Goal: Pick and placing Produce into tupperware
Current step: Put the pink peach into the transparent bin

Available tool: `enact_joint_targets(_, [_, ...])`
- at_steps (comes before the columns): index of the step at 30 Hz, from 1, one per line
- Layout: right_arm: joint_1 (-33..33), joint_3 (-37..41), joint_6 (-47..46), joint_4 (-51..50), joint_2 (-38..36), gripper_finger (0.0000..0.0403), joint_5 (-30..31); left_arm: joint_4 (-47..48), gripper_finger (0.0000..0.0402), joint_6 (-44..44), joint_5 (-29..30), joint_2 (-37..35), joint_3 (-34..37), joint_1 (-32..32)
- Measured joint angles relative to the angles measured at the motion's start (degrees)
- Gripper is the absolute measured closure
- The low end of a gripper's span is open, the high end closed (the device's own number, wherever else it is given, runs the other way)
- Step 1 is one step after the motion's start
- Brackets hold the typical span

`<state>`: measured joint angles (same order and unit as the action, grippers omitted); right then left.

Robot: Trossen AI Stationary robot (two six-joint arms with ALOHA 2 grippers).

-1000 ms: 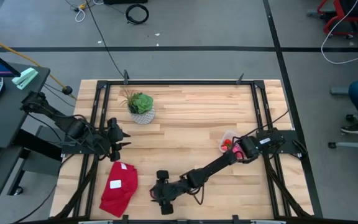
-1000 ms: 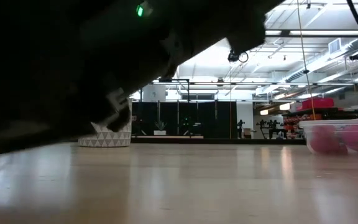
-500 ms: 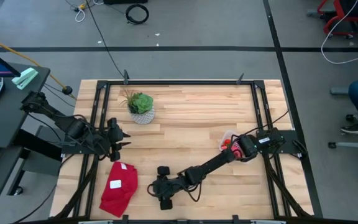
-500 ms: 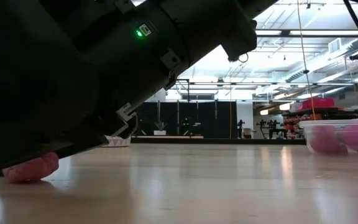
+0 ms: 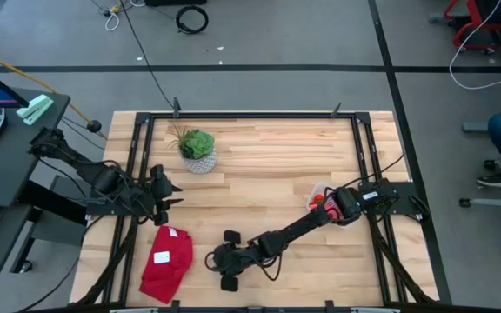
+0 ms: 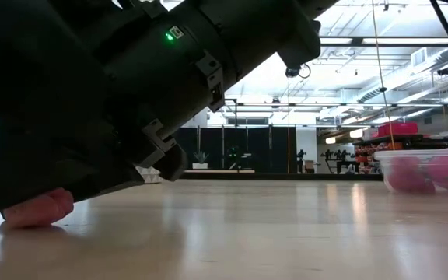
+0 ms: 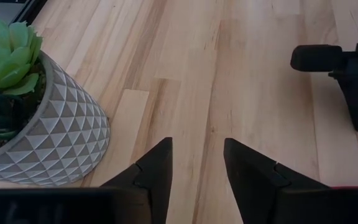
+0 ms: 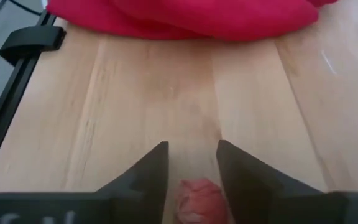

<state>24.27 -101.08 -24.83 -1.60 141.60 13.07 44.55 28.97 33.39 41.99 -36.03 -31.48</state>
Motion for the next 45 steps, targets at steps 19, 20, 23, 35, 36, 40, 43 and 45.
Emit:
enact_joint_targets(19, [1.46,0.30,-4.99,-4.32,-1.53,0.0382,4.53,0.07,0.0250,0.05,0.00,-0.01,0.00,0.00])
enact_joint_targets(20, [1.55,0.40,-4.26,-4.73,-2.12,0.0382,5.30,0.07,0.0249,0.05,0.00,0.00,0.00,0.01])
enact_joint_targets(23, [1.60,0.61,-2.40,-9.36,-4.75,0.0382,7.24,0.14,0.0249,0.05,-0.02,-0.01,0.00,0.00])
enact_joint_targets(35, [2.32,0.31,-32.43,-58.60,-24.06,0.0382,24.98,0.40,0.0264,0.09,-0.02,0.01,0.00,0.02])
enact_joint_targets(36, [2.79,0.31,-36.53,-63.68,-25.62,0.0382,25.34,0.36,0.0264,0.09,-0.02,0.01,0.00,0.00])
enact_joint_targets(40, [4.58,0.33,-54.30,-82.14,-29.51,0.0379,25.38,0.38,0.0260,0.09,-0.02,0.00,0.00,0.02])
enact_joint_targets(43, [6.36,1.04,-66.08,-89.04,-31.90,0.0375,23.85,0.42,0.0255,0.09,-0.02,0.01,0.00,0.00])
enact_joint_targets(45, [7.66,4.31,-67.86,-86.38,-34.41,0.0375,23.20,0.43,0.0253,0.09,-0.02,0.01,0.00,0.01])
